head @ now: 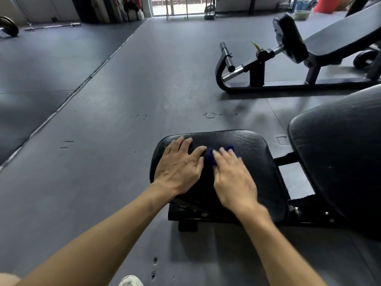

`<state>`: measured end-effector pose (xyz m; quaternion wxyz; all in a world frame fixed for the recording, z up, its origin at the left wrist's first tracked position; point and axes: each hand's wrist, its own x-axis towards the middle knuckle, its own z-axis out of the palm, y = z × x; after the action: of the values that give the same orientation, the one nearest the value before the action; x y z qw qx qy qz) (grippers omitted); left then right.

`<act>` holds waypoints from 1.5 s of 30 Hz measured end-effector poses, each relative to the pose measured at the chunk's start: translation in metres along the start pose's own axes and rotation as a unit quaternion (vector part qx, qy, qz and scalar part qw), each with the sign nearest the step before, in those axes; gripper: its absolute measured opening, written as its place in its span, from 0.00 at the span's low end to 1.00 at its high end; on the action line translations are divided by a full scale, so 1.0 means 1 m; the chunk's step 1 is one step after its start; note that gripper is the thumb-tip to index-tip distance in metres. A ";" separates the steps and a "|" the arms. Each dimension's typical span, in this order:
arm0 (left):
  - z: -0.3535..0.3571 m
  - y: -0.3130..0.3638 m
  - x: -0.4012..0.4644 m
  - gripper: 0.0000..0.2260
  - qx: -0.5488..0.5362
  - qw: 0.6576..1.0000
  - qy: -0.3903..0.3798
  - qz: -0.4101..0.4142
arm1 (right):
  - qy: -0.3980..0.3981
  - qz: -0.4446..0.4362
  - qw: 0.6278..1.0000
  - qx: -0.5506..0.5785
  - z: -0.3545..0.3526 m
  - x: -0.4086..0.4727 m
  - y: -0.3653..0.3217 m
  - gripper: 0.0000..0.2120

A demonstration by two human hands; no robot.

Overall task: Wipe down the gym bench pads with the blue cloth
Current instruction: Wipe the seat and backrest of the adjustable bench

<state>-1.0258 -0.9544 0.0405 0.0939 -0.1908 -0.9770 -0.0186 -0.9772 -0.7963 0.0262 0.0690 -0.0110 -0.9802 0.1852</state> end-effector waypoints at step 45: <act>0.006 0.052 -0.007 0.20 -0.040 0.998 0.029 0.046 | 0.099 0.198 0.975 -0.020 -0.012 -0.110 0.037 0.23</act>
<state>-1.0006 -0.9081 0.0337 0.1149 -0.2381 -0.9626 -0.0593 -0.8673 -0.7624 0.0093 0.1278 -0.2242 -0.9504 0.1734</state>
